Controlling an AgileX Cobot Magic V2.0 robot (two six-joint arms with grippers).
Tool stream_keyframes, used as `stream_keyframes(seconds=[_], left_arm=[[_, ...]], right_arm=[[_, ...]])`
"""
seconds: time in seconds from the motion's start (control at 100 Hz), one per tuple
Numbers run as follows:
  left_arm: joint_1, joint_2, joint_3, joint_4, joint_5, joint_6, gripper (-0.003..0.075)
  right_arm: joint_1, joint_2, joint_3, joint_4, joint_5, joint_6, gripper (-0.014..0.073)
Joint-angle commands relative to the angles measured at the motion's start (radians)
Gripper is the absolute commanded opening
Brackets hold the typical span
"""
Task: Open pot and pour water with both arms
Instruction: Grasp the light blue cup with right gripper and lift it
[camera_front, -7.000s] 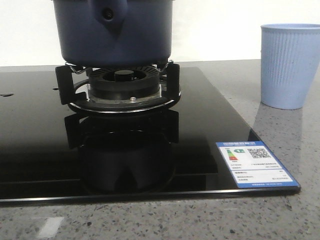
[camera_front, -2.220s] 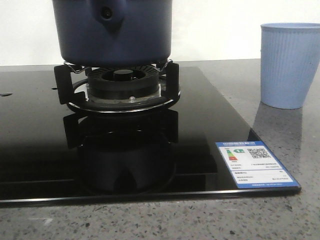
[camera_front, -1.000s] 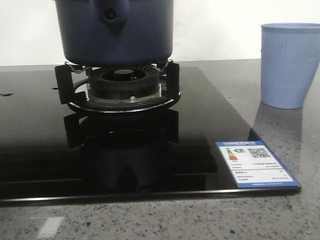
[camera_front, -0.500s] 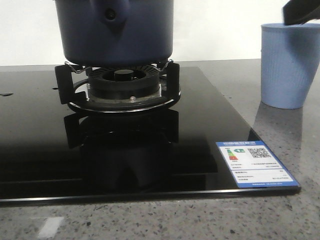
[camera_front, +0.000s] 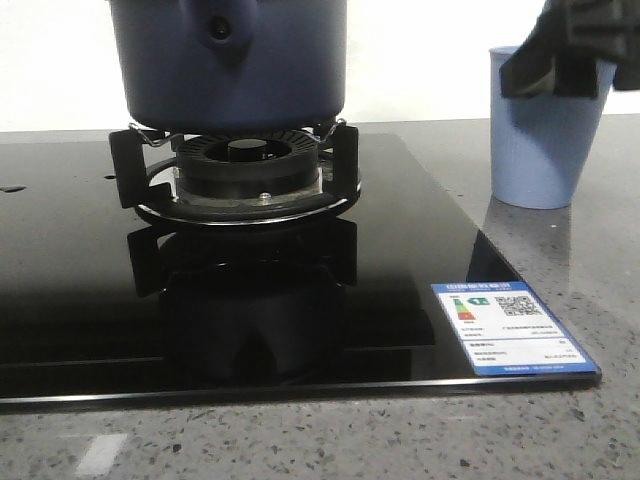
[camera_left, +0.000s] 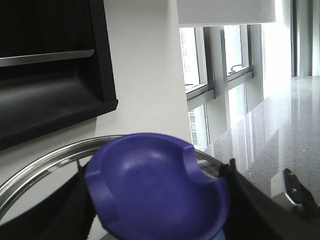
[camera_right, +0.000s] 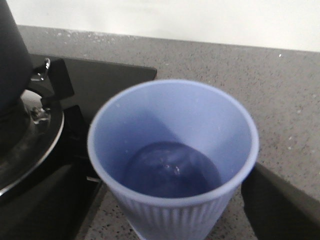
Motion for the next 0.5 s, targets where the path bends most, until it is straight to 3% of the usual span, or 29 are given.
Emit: stream_keyframes(seconds=[0.0, 0.16, 0.34, 0.49], left_arm=[[-0.003, -0.022, -0.032, -0.071, -0.007, -0.007, 0.033], [-0.003, -0.022, -0.032, -0.071, 0.002, -0.007, 0.033], [-0.003, -0.022, -0.032, -0.071, 0.018, -0.007, 0.033], [-0.003, -0.022, -0.032, -0.071, 0.018, -0.007, 0.033]], right_arm=[[0.002, 0.021, -0.023, 0.002, -0.127, -0.006, 0.0604], [0.002, 0.063, -0.023, 0.002, -0.224, -0.006, 0.0604], [-0.005, 0.08, -0.023, 0.002, -0.227, -0.006, 0.06], [-0.005, 0.08, -0.023, 0.002, -0.227, -0.006, 0.0468]])
